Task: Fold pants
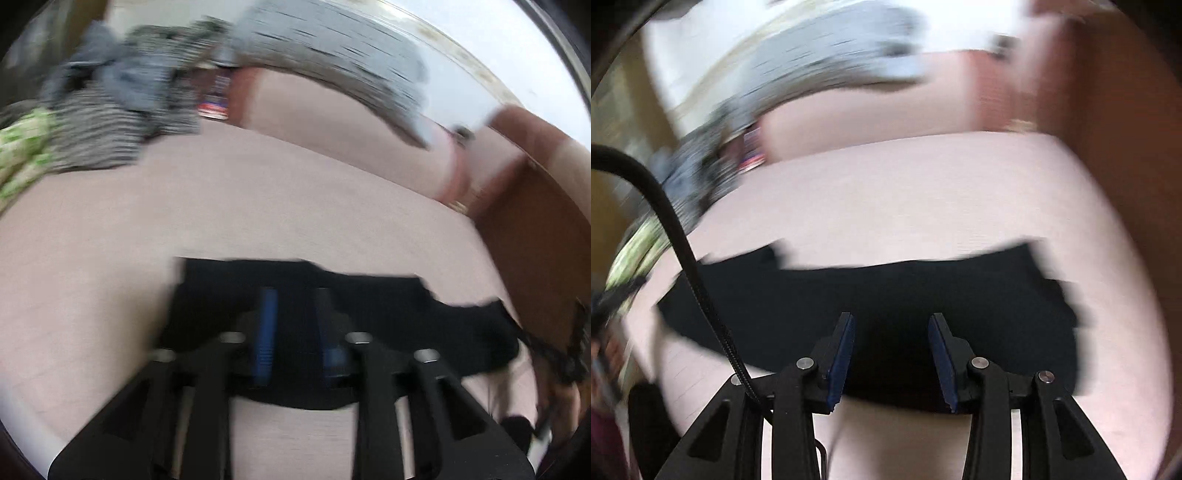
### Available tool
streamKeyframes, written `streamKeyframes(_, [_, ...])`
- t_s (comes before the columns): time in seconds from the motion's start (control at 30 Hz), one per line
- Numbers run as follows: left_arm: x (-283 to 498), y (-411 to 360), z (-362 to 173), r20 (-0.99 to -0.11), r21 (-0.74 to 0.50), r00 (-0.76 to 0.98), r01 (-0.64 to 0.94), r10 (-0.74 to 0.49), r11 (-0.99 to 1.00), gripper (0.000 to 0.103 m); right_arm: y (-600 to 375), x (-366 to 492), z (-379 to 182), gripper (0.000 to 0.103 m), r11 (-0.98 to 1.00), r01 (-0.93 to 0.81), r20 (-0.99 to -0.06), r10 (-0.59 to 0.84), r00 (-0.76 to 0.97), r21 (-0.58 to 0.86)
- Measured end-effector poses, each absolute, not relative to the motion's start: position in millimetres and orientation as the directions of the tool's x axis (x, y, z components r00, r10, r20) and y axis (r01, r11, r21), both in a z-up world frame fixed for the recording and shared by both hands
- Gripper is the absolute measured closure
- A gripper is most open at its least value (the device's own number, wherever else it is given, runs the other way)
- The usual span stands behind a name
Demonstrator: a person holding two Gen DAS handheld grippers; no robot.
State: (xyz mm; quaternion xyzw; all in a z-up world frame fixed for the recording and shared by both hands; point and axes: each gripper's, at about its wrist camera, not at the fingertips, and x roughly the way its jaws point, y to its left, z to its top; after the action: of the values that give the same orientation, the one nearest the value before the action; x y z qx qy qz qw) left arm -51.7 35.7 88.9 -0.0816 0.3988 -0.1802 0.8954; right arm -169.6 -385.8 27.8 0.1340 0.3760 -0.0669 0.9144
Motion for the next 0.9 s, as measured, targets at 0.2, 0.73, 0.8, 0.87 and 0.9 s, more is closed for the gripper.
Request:
streamKeyframes(0.2, [-46, -62, 70, -0.715, -0.292, 0.504, 0.416, -0.485, 0.861, 0.048, -444, -152, 19, 0.063, 0.947, 0.311, -0.739, -0.15, 0.657, 0.084])
streamKeyframes(0.73, [-48, -128, 40, -0.777, -0.285, 0.404, 0.457, -0.482, 0.843, 0.048, -430, -183, 28, 0.097, 0.962, 0.247, -0.708, -0.095, 0.7, 0.115])
streamKeyframes(0.8, [-49, -127, 40, -0.78, -0.285, 0.404, 0.45, -0.478, 0.846, 0.048, -431, -176, 12, 0.096, 0.957, 0.278, -0.738, -0.128, 0.662, 0.083])
streamKeyframes(0.87, [-53, -123, 41, -0.775, -0.287, 0.409, 0.45, -0.481, 0.846, 0.048, -434, -170, -4, 0.095, 0.95, 0.302, -0.761, -0.137, 0.634, 0.08])
streamKeyframes(0.9, [-55, -122, 42, -0.771, -0.282, 0.419, 0.452, -0.48, 0.846, 0.048, -435, -170, -8, 0.094, 0.947, 0.308, -0.763, -0.136, 0.632, 0.087])
